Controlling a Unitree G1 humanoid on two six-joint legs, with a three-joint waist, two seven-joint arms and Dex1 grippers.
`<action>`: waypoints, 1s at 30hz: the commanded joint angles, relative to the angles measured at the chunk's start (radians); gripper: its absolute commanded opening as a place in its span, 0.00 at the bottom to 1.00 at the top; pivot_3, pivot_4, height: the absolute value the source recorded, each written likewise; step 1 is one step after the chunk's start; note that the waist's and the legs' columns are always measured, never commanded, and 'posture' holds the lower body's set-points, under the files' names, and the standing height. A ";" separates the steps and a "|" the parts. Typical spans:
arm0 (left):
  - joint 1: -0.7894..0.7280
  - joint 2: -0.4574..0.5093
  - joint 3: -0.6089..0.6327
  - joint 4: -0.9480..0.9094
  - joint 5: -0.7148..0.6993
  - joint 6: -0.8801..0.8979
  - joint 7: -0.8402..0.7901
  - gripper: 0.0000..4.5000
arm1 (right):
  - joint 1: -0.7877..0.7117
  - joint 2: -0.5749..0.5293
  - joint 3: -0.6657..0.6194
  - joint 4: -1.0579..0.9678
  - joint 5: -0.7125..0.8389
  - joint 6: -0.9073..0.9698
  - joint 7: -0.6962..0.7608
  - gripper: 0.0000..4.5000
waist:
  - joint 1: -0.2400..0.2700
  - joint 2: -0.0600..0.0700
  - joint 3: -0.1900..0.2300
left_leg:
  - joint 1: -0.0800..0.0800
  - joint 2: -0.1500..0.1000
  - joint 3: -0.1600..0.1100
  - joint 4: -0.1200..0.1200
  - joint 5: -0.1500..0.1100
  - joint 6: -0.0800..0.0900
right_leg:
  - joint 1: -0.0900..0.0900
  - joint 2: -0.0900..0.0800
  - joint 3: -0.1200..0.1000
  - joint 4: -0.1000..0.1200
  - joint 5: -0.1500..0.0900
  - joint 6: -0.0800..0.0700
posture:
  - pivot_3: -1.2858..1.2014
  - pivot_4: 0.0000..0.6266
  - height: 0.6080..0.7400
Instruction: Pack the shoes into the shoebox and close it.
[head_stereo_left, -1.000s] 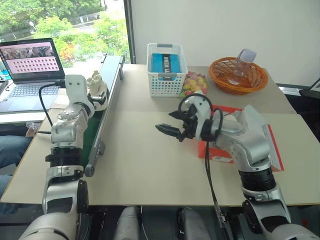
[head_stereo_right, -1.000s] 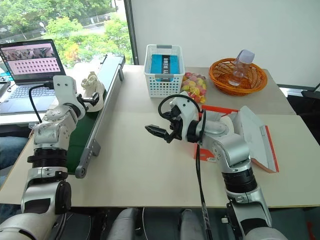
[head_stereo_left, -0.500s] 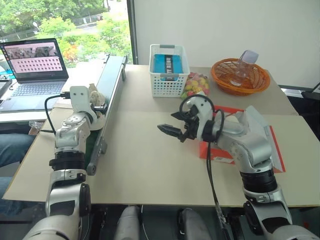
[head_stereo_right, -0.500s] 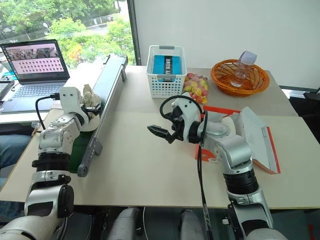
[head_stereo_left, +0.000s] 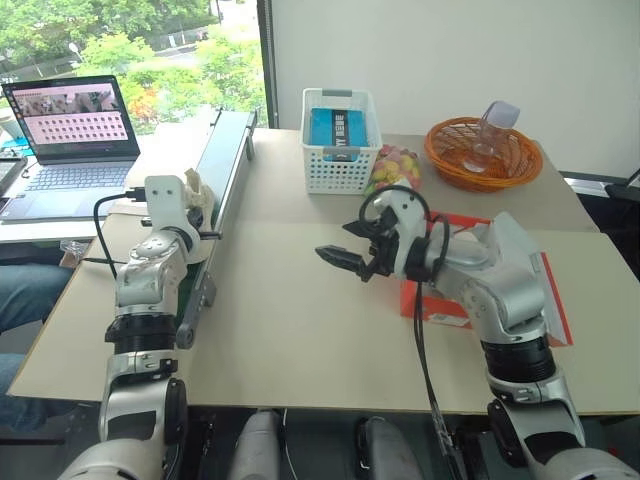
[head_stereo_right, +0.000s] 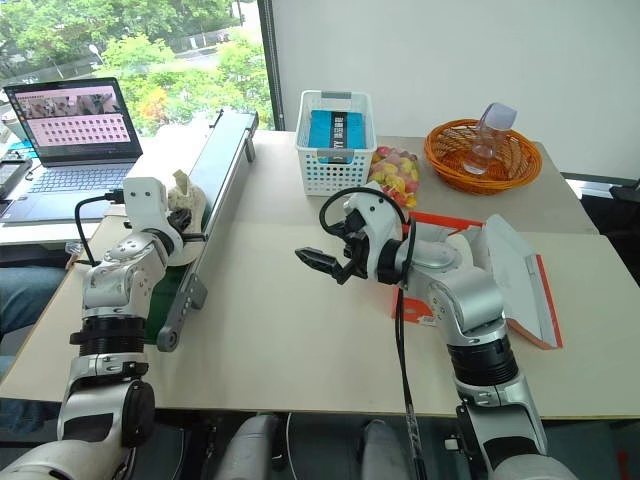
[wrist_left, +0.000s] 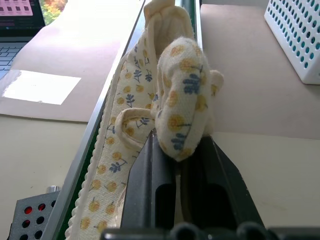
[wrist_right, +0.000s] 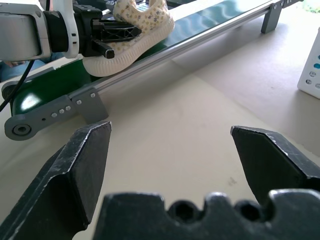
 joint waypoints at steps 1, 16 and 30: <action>-0.052 -0.012 -0.046 -0.130 -0.013 -0.039 -0.051 0.01 | -0.023 0.009 -0.047 -0.022 0.027 -0.001 -0.017 1.00 | 0.000 0.000 0.000 | 0.000 0.000 0.000 0.000 0.000 0.000 | 0.000 0.000 0.000 0.000 0.000 0.000 | 0.52 0.24 0.97; -0.107 -0.233 -0.277 -0.337 -0.168 0.107 -0.272 0.01 | -0.198 0.315 -0.707 0.125 0.380 0.238 -0.658 1.00 | -0.018 0.000 0.000 | -0.003 0.000 0.000 0.001 0.001 0.001 | -0.001 0.001 0.000 -0.001 0.006 0.002 | 0.52 0.24 0.97; -0.108 -0.314 -0.341 -0.339 -0.171 0.113 -0.295 0.01 | -0.171 0.324 -0.731 0.095 0.564 0.267 -0.846 1.00 | -0.034 0.000 0.000 | -0.002 0.000 -0.003 0.001 0.005 0.008 | 0.000 0.001 0.000 0.000 0.004 0.005 | 0.52 0.24 0.97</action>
